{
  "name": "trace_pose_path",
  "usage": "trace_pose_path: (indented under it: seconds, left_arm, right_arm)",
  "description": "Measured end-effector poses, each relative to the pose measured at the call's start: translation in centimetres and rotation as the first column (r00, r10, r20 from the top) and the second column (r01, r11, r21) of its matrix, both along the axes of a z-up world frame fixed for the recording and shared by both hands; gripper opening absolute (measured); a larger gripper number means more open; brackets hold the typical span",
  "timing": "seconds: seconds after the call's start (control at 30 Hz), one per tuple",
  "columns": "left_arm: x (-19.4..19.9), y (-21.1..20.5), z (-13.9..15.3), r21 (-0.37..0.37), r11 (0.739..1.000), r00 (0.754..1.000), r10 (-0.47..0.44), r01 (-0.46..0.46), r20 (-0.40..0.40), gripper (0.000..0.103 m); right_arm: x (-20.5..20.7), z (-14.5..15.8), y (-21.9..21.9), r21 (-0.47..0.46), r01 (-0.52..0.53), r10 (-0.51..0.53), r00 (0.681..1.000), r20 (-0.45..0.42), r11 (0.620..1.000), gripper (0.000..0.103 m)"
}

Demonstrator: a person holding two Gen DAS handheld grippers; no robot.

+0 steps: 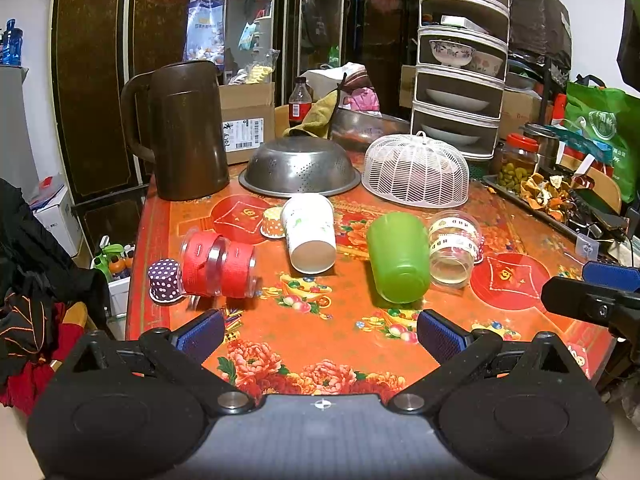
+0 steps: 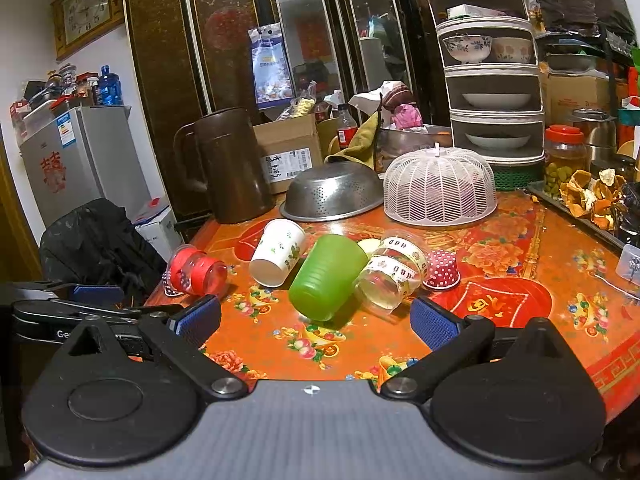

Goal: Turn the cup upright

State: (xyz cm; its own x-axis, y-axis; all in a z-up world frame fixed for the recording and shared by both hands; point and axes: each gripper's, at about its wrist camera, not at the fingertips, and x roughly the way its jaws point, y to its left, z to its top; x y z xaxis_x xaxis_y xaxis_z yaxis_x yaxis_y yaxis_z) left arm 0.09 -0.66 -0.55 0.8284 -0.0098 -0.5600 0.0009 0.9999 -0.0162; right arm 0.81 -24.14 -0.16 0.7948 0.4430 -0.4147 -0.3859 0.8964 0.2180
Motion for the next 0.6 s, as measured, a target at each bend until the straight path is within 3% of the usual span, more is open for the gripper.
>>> trace_pose_path:
  seconds: [0.6]
  left_arm:
    - [0.04, 0.10, 0.06, -0.001, 1.000, 1.000, 0.000, 0.000, -0.011, 0.103]
  right_arm:
    - [-0.02, -0.04, -0.11, 0.003, 0.001, -0.001, 1.000, -0.007, 1.000, 0.102]
